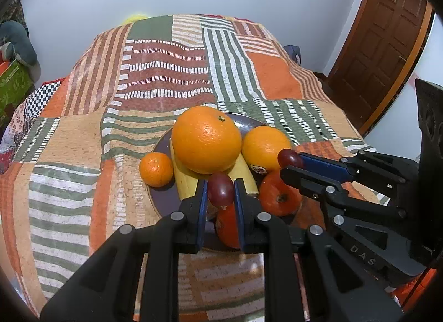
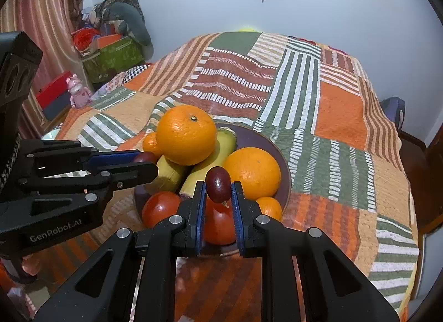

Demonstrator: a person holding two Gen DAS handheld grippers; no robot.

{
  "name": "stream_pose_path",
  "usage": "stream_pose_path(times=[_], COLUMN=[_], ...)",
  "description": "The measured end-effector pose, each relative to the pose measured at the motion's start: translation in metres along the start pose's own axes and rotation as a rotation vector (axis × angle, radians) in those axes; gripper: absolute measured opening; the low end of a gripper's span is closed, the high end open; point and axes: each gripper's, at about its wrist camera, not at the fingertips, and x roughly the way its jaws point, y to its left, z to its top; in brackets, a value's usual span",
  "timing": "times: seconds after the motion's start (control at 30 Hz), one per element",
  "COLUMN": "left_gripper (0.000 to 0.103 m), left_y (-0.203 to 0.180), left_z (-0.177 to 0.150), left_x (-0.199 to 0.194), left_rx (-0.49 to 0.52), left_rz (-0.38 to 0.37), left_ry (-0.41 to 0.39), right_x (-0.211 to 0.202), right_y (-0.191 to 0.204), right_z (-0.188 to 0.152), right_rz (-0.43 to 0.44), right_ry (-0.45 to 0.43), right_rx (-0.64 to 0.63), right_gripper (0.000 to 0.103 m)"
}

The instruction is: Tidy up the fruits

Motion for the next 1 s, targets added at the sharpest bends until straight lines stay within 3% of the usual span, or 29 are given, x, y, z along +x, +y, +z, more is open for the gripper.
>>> stream_pose_path(times=[0.37,0.57,0.8,1.0], left_gripper=[0.019,0.022,0.022,0.022], left_y=[0.002,0.002,0.003,-0.007], left_z=[-0.002,-0.002,0.002,0.004], left_x=[0.028,0.023,-0.020,-0.081], left_rx=[-0.036,-0.037,-0.054,-0.025], left_rz=[-0.042,-0.030,-0.024,-0.006], left_ry=[0.069,0.062,-0.017,-0.128], right_x=[0.016,0.012,-0.022,-0.079], right_y=[-0.003,-0.005,-0.011,-0.005], right_z=[-0.001,-0.001,0.004,0.007], right_rz=[0.002,0.002,-0.006,-0.023], right_ry=[0.023,0.026,-0.047,-0.155], right_rx=[-0.009,-0.003,0.034,0.051], right_gripper=[0.017,0.025,0.025,0.025])
